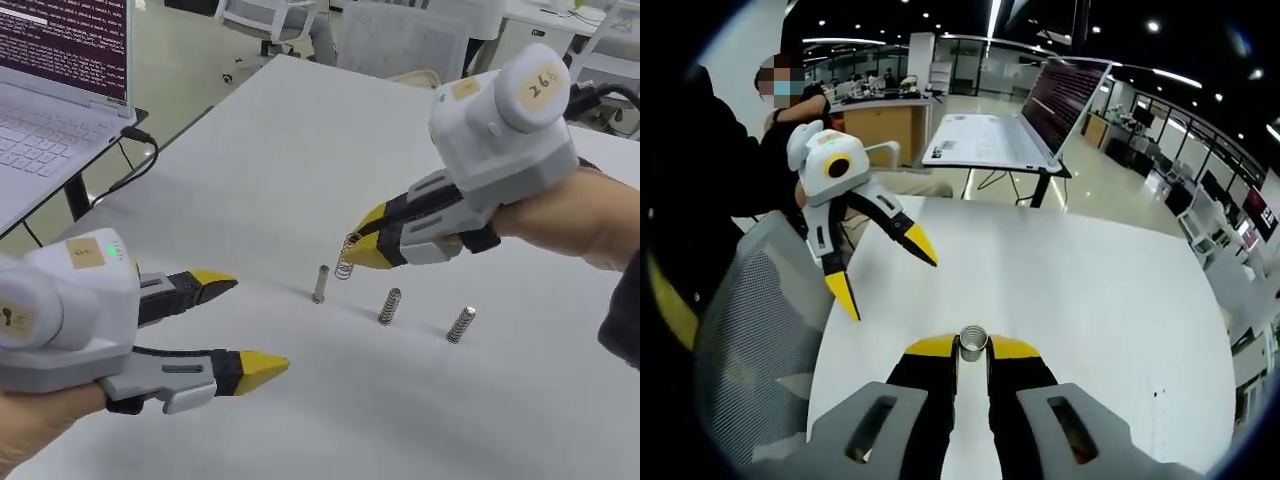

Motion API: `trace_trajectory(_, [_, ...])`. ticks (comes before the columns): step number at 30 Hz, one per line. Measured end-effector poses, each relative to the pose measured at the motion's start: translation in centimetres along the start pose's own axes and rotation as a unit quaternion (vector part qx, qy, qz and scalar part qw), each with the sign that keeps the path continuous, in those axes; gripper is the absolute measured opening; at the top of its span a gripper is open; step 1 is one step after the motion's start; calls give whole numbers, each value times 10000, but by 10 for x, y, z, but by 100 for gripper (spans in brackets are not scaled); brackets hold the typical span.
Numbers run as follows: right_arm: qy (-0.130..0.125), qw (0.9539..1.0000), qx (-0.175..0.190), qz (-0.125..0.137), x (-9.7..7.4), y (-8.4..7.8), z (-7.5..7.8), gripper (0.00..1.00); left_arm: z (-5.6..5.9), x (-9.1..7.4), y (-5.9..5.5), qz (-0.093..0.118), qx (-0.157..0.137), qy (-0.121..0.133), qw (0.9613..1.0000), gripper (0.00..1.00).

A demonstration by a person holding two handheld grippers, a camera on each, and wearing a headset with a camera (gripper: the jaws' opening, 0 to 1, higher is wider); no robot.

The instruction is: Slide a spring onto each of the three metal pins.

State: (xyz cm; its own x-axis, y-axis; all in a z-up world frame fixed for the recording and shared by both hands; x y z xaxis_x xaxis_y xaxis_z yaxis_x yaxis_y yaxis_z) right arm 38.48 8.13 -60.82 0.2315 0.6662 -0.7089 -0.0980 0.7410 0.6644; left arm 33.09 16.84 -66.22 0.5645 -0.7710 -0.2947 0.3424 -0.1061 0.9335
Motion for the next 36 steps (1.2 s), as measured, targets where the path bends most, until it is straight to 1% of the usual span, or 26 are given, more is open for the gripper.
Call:
trace_trajectory(1, [-52,10000,4,17,2,-1,5,8,-1,-1,-1,2,-18,47,10000,56])
trace_trajectory(5, [-237,9997,69,-6,4,-5,15,8,-4,-3,-8,-78,-11,176,9998,57])
trace_trajectory(8, [-355,9992,204,25,8,-9,23,8,-4,-5,-10,-84,-64,210,9997,58])
trace_trajectory(11, [-435,9987,268,-1,14,-15,28,8,-3,-5,-14,-107,-93,240,9996,60])
trace_trajectory(12, [-448,9984,345,-1,16,-17,31,8,-3,-6,-16,-125,-119,249,9995,60])
trace_trajectory(16, [-505,9979,398,-66,25,-25,37,8,-3,-7,-20,-157,-175,284,9993,60])
trace_trajectory(19, [-540,9974,476,-40,29,-28,41,8,-3,-8,-21,-148,-203,309,9992,61])
trace_trajectory(24, [-678,9961,567,2,36,-33,49,8,-1,-8,-21,-143,-217,316,9992,62])
trace_trajectory(29, [-624,9958,675,-43,45,-39,51,8,1,-8,-23,-166,-239,299,9991,63])
trace_trajectory(30, [-662,9955,677,-53,47,-41,52,8,1,-8,-23,-170,-235,299,9991,63])
trace_trajectory(33, [-667,9948,769,-21,52,-44,54,8,2,-8,-23,-169,-220,285,9992,64])
trace_trajectory(36, [-692,9944,802,-47,57,-48,56,8,2,-8,-22,-156,-228,279,9992,64])
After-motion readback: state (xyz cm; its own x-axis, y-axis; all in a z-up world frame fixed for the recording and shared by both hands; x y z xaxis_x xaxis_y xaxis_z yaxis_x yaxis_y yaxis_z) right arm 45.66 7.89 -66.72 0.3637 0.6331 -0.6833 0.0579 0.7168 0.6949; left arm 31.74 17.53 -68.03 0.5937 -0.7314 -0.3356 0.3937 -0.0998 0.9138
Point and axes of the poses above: the centre of the closed fingertips' face, and the gripper's own axes: x roughly forward along the fingers, z roughly to its right, y roughly out of its top, the point moved 2 cm from there along -x, roughly backward along the fingers, and after that the axes turned 11 degrees about -x, right-handed, at the moved point
